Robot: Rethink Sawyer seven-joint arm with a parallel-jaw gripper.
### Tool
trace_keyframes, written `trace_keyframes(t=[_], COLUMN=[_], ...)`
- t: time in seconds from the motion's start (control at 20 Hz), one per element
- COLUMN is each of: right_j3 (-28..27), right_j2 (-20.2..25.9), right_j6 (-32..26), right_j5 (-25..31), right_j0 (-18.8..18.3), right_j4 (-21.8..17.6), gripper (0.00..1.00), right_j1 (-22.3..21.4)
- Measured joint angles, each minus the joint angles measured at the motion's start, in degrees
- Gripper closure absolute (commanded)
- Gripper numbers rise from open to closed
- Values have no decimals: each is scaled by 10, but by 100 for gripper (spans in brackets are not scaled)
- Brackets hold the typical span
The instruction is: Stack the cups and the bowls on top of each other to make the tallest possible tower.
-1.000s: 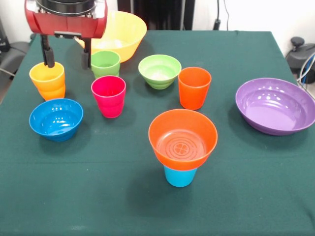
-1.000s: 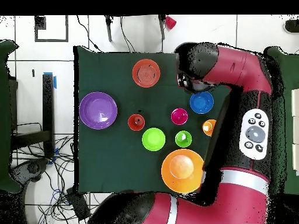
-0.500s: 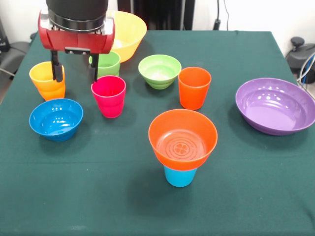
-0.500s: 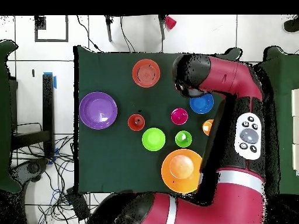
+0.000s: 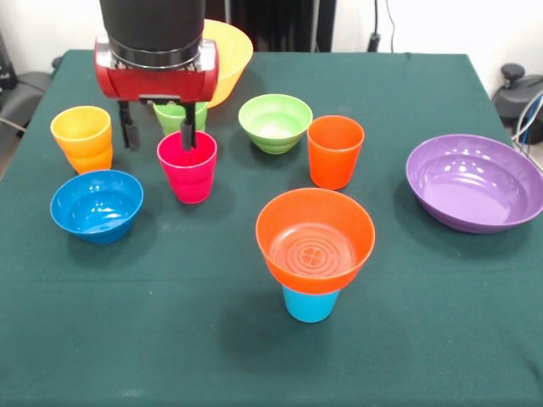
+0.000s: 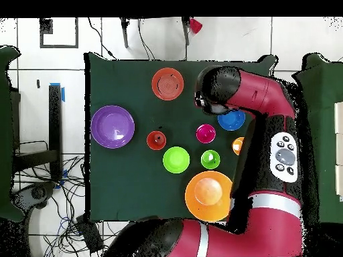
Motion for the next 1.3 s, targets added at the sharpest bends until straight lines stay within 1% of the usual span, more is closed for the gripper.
trace_keyframes(t=[0.2,0.4,0.7,1.3], right_j3=[9,14,19,48], right_j2=[0,0,0,0], right_j6=[0,0,0,0], right_j5=[-16,-37,-40,-61], right_j0=[3,13,22,22], right_j4=[2,2,3,6], gripper=[0,0,0,0], right_j1=[3,2,-3,-14])
